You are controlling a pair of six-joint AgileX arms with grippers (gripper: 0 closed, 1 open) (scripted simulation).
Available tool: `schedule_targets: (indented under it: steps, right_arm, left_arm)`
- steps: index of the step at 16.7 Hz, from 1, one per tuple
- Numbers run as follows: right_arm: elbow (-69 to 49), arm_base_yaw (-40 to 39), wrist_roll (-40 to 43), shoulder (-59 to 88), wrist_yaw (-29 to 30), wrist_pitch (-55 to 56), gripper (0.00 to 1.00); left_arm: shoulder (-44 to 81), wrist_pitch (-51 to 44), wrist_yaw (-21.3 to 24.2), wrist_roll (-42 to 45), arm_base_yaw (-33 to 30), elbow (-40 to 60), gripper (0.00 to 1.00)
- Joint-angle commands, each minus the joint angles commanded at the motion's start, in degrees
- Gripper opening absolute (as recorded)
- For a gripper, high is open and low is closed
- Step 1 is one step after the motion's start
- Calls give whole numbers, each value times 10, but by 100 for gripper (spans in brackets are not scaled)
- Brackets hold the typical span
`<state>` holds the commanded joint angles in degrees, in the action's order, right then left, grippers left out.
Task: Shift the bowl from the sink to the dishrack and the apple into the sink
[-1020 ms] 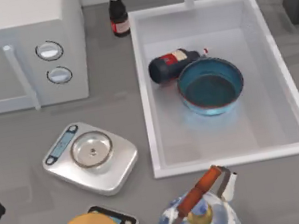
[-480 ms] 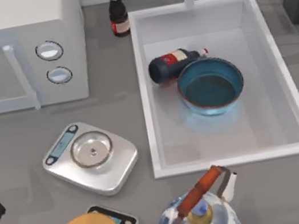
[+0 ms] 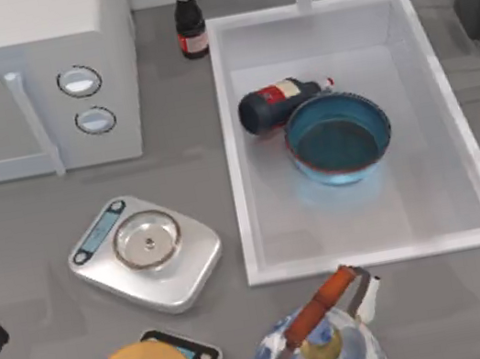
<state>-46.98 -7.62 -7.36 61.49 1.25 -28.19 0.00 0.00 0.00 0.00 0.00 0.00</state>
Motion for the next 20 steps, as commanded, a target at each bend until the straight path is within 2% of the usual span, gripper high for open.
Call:
schedule_targets:
  steps: [7,13,20]
  right_arm:
    - [-367,-57,-31,353,30,-90,100]
    - [-598,-103,-54,502,71,-144,100]
    - [-838,-162,-135,735,87,-281,100]
  left_arm:
    - [0,0,0,0,0,0,100]
    - [0,0,0,0,0,0,100]
    - [0,0,0,0,0,0,100]
